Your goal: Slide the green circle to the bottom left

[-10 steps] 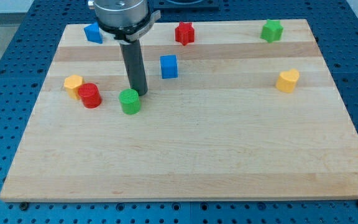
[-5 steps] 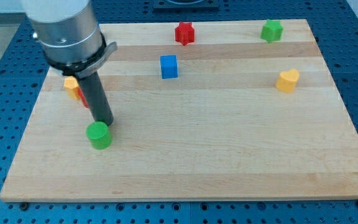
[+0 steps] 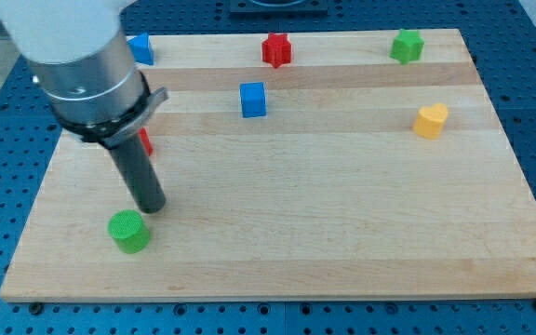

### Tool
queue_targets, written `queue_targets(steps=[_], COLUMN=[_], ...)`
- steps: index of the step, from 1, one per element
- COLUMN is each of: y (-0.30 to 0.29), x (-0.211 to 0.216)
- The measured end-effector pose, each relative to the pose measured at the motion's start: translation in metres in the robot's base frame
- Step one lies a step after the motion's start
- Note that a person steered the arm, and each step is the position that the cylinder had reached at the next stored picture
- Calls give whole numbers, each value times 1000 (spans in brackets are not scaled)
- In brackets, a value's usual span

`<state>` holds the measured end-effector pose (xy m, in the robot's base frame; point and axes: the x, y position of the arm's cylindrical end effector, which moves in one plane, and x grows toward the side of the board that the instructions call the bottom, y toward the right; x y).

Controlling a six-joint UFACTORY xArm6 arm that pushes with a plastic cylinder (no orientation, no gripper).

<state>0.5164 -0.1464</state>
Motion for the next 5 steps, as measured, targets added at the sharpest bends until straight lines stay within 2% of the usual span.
queue_targets(steps=[2, 5], y=[5, -37], x=[25, 36])
